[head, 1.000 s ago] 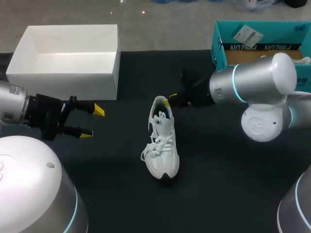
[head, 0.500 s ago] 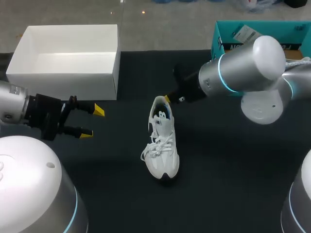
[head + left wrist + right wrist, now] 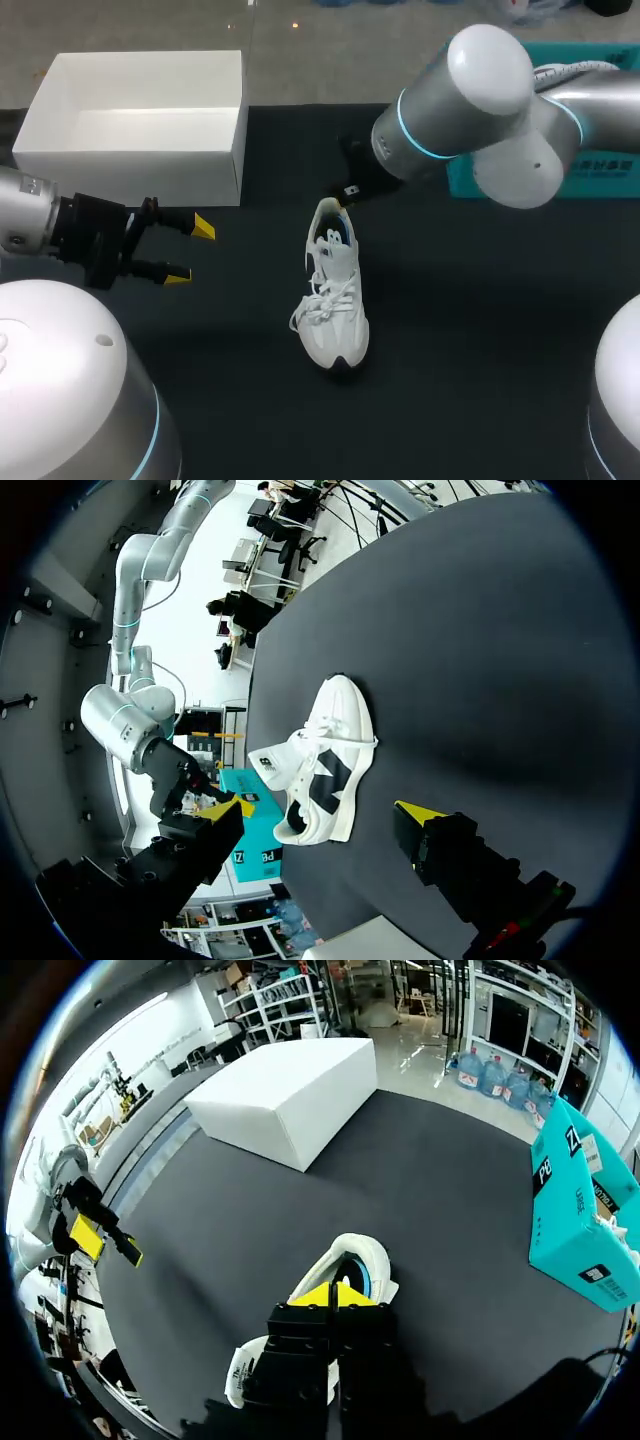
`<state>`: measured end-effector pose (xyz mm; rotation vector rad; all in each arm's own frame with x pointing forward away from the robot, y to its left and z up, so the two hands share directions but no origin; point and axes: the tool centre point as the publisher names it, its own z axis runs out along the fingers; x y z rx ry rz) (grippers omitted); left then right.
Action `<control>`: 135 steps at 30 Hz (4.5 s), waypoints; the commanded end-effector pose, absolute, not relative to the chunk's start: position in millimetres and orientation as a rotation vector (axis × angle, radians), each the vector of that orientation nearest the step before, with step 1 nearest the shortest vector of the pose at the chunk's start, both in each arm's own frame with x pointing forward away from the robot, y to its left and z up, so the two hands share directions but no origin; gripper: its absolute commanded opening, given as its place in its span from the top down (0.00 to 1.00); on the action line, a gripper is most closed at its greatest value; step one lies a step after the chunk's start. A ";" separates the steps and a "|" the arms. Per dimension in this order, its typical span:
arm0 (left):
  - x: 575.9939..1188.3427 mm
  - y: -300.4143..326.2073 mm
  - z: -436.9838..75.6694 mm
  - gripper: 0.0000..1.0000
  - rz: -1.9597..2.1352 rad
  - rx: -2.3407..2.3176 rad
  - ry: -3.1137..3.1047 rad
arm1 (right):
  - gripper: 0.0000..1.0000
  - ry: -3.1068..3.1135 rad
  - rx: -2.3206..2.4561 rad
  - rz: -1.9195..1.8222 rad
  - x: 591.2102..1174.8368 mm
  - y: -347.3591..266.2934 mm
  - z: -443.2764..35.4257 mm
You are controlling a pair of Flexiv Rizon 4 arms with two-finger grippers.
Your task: Take the shoe out of the shoebox, open the shoe tongue, remove and reinsert the insole, then place the shoe into the shoebox
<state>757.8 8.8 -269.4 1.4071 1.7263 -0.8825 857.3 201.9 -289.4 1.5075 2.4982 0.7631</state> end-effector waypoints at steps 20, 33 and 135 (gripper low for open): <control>757.4 8.2 -268.9 0.00 -0.879 1.409 1.730 | 1.00 2.057 1.533 0.043 853.1 206.1 -306.6; 757.4 8.2 -268.9 0.00 -0.879 1.409 1.730 | 1.00 2.205 1.737 0.199 838.0 202.5 -332.1; 757.4 8.2 -268.9 0.00 -0.879 1.409 1.730 | 1.00 2.288 1.891 0.049 859.4 204.4 -401.6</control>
